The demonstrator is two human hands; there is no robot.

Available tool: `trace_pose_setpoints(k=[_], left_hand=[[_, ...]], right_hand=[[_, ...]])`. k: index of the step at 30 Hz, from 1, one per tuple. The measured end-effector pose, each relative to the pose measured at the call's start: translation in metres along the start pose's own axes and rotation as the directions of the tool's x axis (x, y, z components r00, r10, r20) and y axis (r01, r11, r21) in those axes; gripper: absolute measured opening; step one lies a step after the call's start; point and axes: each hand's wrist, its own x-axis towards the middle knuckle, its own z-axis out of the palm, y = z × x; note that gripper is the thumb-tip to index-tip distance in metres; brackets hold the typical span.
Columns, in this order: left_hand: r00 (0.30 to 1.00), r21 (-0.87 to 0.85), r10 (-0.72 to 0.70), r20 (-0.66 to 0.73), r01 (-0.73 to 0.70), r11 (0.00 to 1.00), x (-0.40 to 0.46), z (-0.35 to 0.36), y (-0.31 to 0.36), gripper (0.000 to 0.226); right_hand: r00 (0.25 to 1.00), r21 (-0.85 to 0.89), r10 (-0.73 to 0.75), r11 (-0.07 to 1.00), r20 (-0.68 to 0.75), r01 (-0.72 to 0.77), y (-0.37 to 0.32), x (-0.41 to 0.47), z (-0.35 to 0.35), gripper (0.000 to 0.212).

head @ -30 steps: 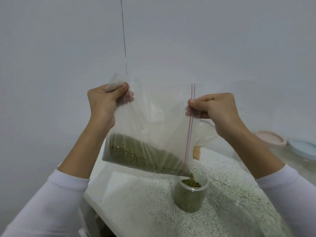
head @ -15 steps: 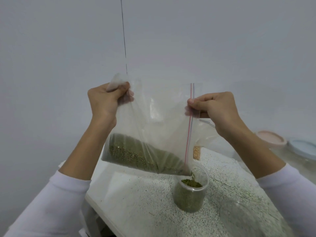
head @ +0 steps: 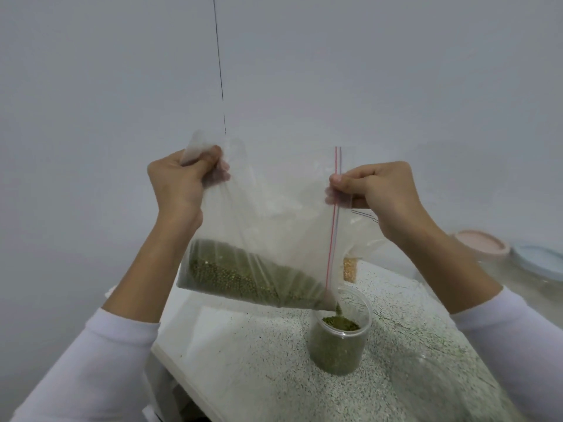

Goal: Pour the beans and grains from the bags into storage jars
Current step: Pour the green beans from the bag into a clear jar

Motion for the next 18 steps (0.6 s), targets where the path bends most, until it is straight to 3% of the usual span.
trace_pose_setpoints(k=[18], left_hand=[[0.999, -0.029, 0.043, -0.017, -0.044, 0.999, 0.004, -0.0047, 0.0023, 0.013]], right_hand=[[0.998, 0.019, -0.051, 0.998, -0.027, 0.052, -0.004, -0.0001, 0.0006, 0.01]])
